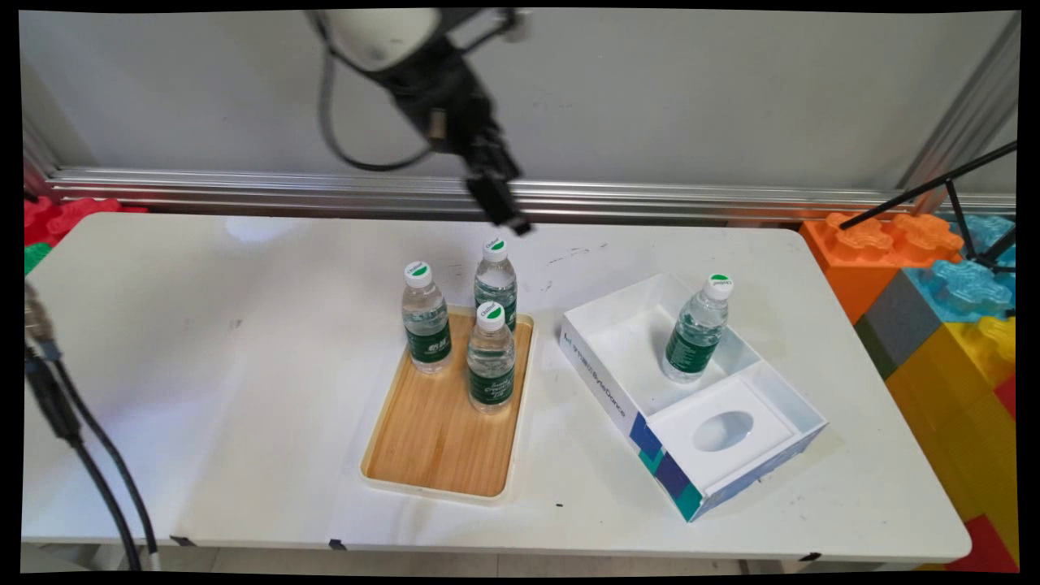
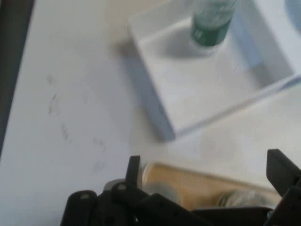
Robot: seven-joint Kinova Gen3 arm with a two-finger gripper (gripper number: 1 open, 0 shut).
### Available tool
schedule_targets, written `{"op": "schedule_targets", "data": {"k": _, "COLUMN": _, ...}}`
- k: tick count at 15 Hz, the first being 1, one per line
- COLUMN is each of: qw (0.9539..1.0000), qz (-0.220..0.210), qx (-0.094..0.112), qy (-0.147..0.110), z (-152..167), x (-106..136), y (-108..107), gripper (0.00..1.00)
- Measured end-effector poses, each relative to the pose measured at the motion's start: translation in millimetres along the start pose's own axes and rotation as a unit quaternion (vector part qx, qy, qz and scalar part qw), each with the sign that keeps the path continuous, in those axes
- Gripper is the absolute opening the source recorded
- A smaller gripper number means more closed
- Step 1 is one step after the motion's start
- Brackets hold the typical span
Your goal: Pick up the green bottle from the white box
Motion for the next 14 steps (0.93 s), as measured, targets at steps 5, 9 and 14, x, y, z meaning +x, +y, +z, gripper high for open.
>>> {"op": "schedule_targets", "data": {"k": 5, "qw": 0.9996, "qz": 0.004, "qx": -0.024, "qy": 0.015, "z": 56.8, "x": 56.1, "y": 15.9, "gripper": 1.00}}
{"op": "schedule_targets", "data": {"k": 9, "qw": 0.9994, "qz": 0.008, "qx": -0.023, "qy": 0.026, "z": 104.4, "x": 72.2, "y": 18.5, "gripper": 1.00}}
{"op": "schedule_targets", "data": {"k": 14, "qw": 0.9982, "qz": -0.002, "qx": -0.028, "qy": 0.052, "z": 165.2, "x": 65.0, "y": 23.2, "gripper": 1.00}}
